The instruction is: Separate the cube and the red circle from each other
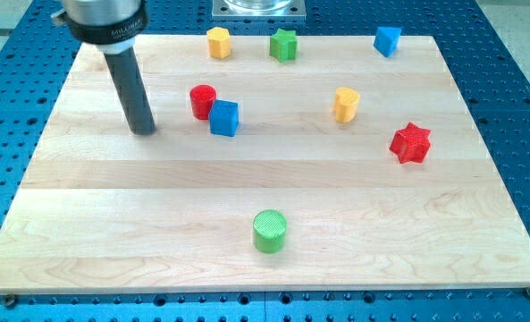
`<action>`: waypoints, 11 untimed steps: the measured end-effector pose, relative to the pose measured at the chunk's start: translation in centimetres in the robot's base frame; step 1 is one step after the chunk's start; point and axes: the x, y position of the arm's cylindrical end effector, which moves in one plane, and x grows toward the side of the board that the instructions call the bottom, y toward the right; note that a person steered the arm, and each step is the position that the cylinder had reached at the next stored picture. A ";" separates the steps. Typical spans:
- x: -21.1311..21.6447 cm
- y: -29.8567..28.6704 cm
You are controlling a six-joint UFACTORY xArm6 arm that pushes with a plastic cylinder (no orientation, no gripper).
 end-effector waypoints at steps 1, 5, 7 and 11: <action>-1.9 2.4; -2.8 8.8; -2.6 7.0; -6.5 7.0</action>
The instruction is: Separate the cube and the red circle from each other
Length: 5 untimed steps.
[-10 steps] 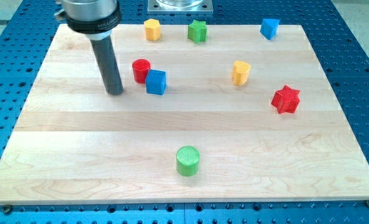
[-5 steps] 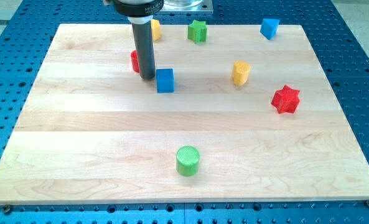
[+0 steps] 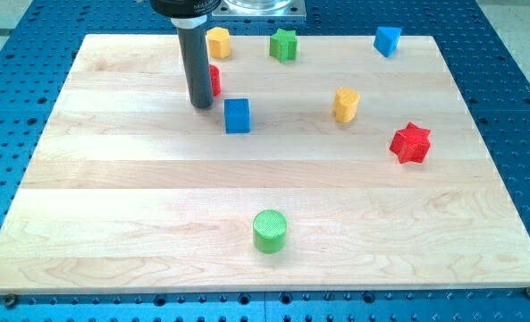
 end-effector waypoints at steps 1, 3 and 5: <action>-0.2 3.7; -2.1 23.1; 3.2 19.9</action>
